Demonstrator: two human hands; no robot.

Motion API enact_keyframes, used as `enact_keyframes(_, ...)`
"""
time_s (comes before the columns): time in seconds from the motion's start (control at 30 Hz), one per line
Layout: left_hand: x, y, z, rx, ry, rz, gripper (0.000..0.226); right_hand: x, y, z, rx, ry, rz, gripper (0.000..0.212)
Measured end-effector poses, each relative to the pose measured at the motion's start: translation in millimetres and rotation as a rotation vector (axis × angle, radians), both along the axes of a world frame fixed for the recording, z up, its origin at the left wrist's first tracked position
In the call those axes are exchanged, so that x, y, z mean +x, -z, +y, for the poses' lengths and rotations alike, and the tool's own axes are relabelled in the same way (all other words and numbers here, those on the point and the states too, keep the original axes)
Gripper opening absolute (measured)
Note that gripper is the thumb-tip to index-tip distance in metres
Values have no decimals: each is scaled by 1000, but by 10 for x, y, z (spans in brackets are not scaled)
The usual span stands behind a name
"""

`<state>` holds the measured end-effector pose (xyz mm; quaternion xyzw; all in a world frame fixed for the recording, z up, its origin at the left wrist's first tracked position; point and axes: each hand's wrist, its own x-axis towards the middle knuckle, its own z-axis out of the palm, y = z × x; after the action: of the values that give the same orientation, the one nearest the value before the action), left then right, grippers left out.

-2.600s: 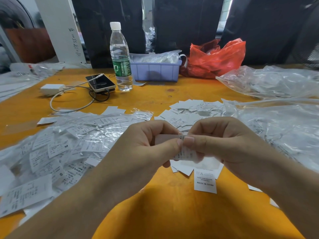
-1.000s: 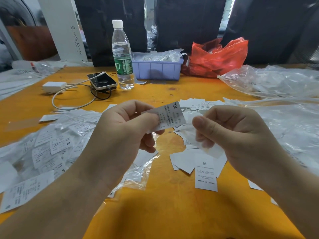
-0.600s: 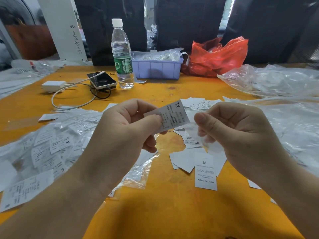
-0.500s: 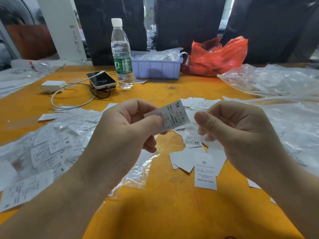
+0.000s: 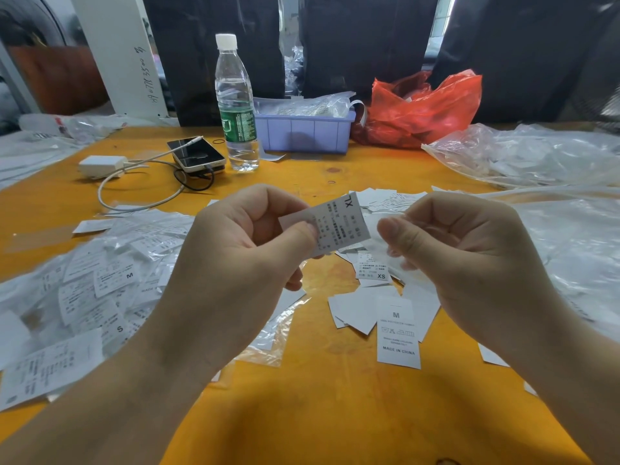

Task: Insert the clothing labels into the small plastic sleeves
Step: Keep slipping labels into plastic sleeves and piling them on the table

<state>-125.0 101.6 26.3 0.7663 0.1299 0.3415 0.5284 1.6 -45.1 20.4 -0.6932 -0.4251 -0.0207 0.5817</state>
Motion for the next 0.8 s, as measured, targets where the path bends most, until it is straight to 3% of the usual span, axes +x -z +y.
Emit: enact_keyframes(0.8, -14, 10, 2, 43, -49, -3, 9, 27, 14, 4, 0, 15, 4, 22)
